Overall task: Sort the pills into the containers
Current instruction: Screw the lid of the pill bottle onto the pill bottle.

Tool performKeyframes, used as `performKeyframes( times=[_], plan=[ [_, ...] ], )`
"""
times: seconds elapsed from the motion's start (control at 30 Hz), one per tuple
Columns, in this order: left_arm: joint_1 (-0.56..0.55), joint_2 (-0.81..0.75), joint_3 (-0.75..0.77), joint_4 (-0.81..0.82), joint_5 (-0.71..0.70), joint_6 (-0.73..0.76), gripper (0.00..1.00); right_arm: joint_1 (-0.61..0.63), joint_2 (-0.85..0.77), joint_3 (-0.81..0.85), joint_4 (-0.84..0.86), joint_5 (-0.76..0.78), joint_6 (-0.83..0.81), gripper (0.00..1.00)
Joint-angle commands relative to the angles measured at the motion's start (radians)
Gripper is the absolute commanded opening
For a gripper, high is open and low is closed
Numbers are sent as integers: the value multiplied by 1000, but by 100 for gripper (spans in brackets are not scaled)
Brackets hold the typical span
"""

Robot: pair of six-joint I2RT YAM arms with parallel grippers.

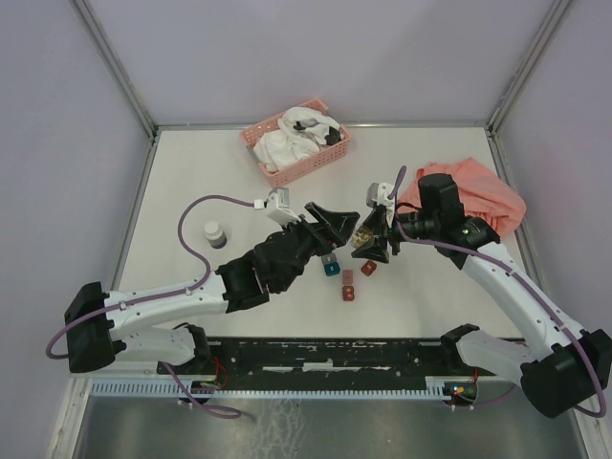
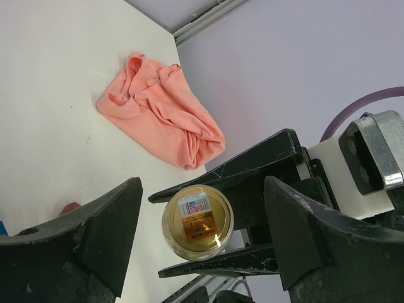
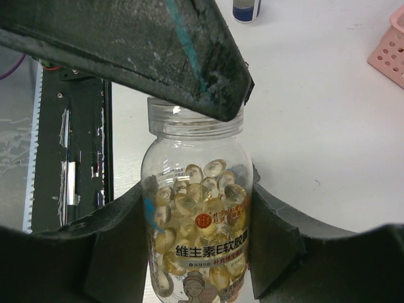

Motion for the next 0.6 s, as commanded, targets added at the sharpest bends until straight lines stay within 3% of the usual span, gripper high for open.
performKeyframes(
  times=[0.0, 0.57],
  plan=[
    [-9, 0, 43, 18, -52, -38, 83, 7, -11, 28, 21, 3, -10, 2],
    [-14, 18, 49, 10, -38, -39, 66, 7, -11, 29, 21, 8, -7, 2]
  ],
)
